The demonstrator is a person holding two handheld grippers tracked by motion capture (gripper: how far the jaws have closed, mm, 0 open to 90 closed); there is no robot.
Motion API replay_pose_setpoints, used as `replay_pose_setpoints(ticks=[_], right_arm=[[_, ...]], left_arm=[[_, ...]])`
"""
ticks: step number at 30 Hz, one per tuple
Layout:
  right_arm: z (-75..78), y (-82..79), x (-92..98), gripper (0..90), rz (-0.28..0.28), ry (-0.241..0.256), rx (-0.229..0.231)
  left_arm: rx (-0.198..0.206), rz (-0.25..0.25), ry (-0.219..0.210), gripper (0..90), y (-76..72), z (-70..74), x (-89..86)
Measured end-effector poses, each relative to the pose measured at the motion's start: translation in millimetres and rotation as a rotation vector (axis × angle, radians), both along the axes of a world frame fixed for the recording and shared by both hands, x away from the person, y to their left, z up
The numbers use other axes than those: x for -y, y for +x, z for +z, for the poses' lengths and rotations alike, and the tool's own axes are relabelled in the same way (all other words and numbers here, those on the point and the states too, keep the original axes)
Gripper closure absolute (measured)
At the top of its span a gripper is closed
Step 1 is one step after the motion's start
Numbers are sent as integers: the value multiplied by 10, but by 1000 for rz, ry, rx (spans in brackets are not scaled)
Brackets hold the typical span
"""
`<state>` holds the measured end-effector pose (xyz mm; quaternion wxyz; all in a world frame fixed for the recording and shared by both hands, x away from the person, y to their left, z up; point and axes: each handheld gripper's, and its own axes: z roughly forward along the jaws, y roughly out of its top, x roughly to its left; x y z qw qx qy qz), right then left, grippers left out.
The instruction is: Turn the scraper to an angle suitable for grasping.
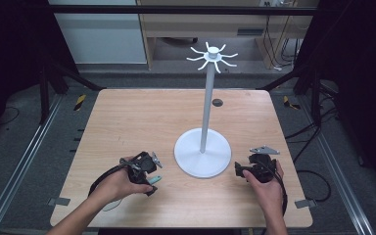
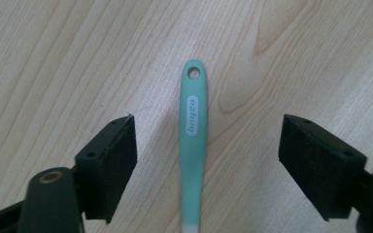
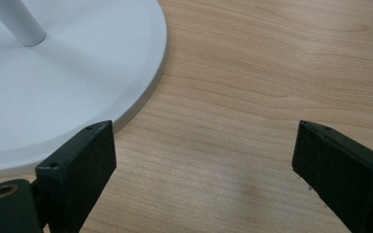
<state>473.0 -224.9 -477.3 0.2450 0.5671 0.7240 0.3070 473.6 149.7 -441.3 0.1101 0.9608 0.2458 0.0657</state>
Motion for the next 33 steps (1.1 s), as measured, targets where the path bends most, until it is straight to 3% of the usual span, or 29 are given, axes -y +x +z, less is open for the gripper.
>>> replay_pose_setpoints(ticks=[17, 33], right_arm=[[-1, 1, -5, 92, 1, 6, -8], [-3, 2, -4, 92, 3, 5, -7]], left_arm=[[-61, -21, 31, 538, 115, -126, 32], [-62, -38, 60, 630, 153, -180, 80]])
